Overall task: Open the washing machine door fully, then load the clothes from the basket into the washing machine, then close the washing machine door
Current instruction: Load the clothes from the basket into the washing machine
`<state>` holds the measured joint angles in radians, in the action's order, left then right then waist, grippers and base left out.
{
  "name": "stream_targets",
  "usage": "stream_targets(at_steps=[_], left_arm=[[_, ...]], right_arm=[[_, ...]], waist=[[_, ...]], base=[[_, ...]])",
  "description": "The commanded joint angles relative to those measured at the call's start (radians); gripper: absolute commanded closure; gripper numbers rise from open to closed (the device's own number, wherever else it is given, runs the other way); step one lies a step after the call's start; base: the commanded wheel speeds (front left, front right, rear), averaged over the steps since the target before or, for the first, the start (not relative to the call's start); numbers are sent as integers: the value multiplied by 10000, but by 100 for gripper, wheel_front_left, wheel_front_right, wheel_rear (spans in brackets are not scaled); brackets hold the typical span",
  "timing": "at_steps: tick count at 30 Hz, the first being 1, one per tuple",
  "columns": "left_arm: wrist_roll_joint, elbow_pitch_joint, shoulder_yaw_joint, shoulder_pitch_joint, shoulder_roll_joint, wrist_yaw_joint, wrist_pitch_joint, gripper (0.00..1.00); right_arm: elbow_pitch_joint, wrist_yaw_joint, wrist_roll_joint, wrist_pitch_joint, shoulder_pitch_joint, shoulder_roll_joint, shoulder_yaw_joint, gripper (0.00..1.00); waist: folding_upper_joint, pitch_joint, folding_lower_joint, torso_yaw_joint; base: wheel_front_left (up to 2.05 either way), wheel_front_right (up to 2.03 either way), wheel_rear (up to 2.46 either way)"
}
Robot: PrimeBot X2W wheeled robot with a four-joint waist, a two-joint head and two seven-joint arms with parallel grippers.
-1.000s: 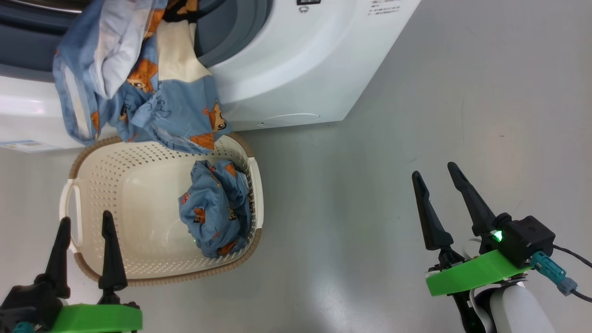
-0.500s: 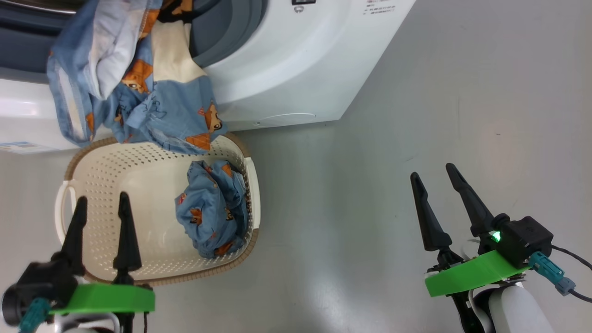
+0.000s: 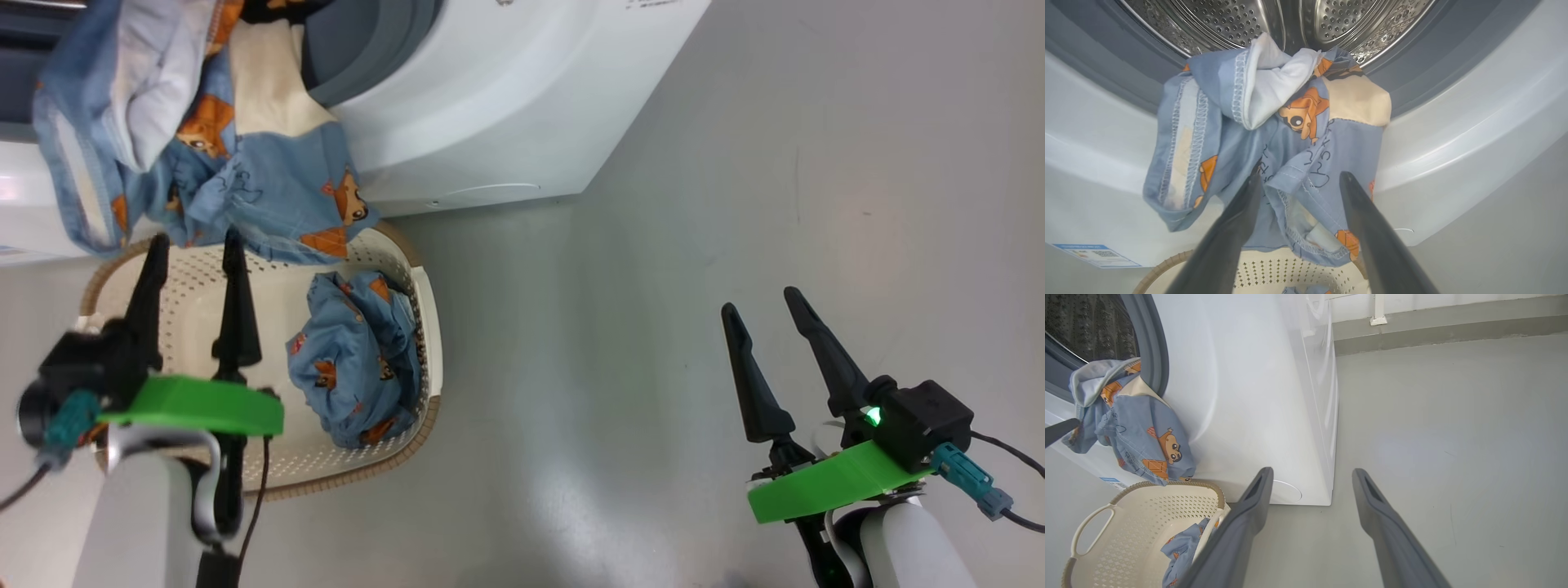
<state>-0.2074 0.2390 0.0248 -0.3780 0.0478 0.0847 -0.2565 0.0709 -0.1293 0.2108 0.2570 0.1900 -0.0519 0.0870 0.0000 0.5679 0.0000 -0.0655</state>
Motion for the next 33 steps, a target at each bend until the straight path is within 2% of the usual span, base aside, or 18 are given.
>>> stream_targets(at_steps=[1,6,12,15,25,29,32,33], left_arm=[[109,85,169,-330,297,71,-53,0],[254,1020,3,-1079,456,153,-53,0],[170,2164,260,-1742,606,49,-53,0],[82,2444,438,-1959,608,6,-53,0],[-699,3234,934,-2697,463,251,-53,0],[-988,3561,803,-3103,520,378,-53,0],[-1192,3747,381,-3444,635,441,-53,0],[-1530,3735,-26,-3593,681,452,-53,0]], right_arm=[[-187,-14,-78,48,-7,17,272,0],[-193,-14,-89,48,24,17,242,0],[-247,-14,-108,48,97,17,237,0],[-243,-14,-140,48,93,17,193,0],[-300,-14,-230,48,114,17,217,0],[-285,-14,-252,48,104,17,205,0],[-276,-14,-269,48,102,17,208,0],[-254,-14,-267,48,114,17,222,0]], waist=[[0,115,0,-69],[0,325,0,-118],[0,629,0,-196],[0,753,0,-186],[0,1070,0,-176],[0,1151,0,-188],[0,1201,0,-197],[0,1202,0,-205]], base=[[0,0,0],[0,0,0],[0,0,0],[0,0,0],[0,0,0],[0,0,0],[0,0,0],[0,0,0]])
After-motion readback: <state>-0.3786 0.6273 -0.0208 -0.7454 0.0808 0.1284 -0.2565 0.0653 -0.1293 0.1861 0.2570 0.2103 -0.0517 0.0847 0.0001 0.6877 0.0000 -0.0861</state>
